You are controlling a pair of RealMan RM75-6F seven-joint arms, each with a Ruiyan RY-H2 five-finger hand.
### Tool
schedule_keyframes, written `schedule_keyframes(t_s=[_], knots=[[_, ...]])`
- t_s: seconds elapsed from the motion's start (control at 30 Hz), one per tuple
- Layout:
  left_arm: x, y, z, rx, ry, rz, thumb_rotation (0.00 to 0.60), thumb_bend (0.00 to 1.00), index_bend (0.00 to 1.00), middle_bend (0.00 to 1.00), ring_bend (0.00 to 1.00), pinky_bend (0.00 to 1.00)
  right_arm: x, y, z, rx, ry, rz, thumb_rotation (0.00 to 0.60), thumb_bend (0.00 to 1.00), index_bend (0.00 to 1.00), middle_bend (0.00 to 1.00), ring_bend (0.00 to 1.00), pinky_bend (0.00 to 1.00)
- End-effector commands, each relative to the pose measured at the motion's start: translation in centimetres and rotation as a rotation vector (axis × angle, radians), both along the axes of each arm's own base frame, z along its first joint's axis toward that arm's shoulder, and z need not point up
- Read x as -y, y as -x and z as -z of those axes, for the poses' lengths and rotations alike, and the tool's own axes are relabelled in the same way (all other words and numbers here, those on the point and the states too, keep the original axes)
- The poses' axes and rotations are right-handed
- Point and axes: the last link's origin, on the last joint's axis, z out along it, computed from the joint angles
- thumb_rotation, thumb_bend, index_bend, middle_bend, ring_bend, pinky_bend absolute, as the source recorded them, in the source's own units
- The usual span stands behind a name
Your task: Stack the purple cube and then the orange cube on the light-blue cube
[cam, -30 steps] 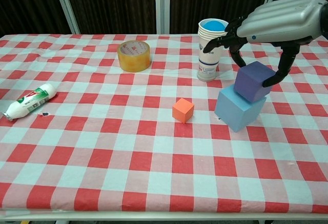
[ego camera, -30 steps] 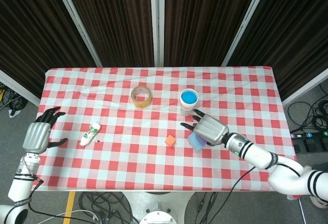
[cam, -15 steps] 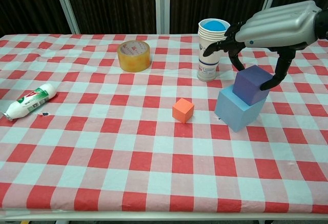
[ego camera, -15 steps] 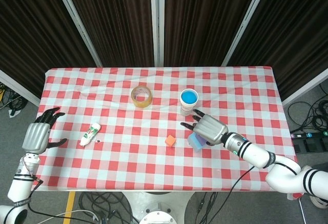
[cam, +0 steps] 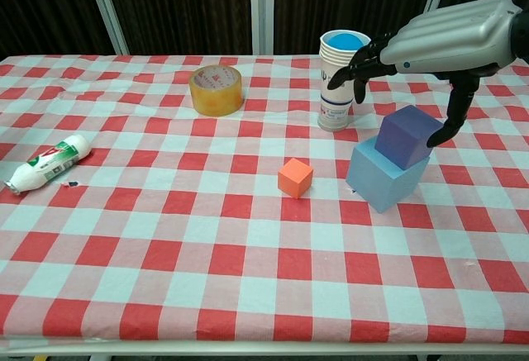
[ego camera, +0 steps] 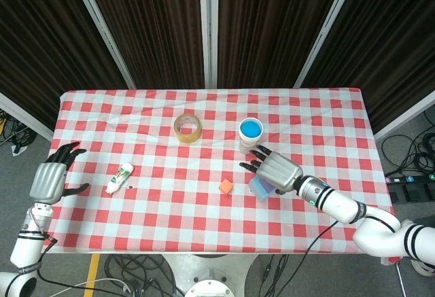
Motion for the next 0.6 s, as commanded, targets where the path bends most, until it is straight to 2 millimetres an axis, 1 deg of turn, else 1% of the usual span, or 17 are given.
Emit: schedule_keyframes(t_s=[0.03,0.2,0.3,0.4,0.5,0.6], knots=[[0.0,0.0,0.0,0.002,-0.002,0.001,0.6,0.11,0.29,0.24,0.16,0.29,-0.2,-0.4,-0.3,0.003,0.001,-0.01,0.6,0.0,0.0,0.2,0.0,0.0],[0.0,-0.1,-0.3,0.007,-0.009,0.003,0.6,0.11,0.29,0.24,0.16,0.29,-0.8,-3.1,-1.2,0.074,0.017,-0.067,0.6,0.0,0.0,0.22,0.0,0.0],[0.0,-0.1,-0.3,0.009,-0.01,0.004,0.6,0.11,0.29,0.24,0.16,0.29,-1.3,-4.6,-1.2,0.096,0.012,-0.101,0.6,0.0,0.0,0.24,0.0,0.0],[0.0,-0.1,-0.4,0.012,-0.012,0.004,0.6,0.11,0.29,0.24,0.16,0.29,-1.5,-5.8,-0.2,0.108,-0.003,-0.116,0.6,0.0,0.0,0.26,0.0,0.0],[0.0,0.0,-0.5,0.011,-0.014,0.001,0.6,0.11,0.29,0.24,0.16,0.29,-1.6,-7.3,1.2,0.121,-0.027,-0.126,0.6,0.0,0.0,0.27,0.0,0.0],[0.0,-0.1,-0.5,0.011,-0.015,0.003,0.6,0.11,0.29,0.24,0.16,0.29,-1.2,-8.5,2.7,0.112,-0.045,-0.144,0.6,0.0,0.0,0.27,0.0,0.0]])
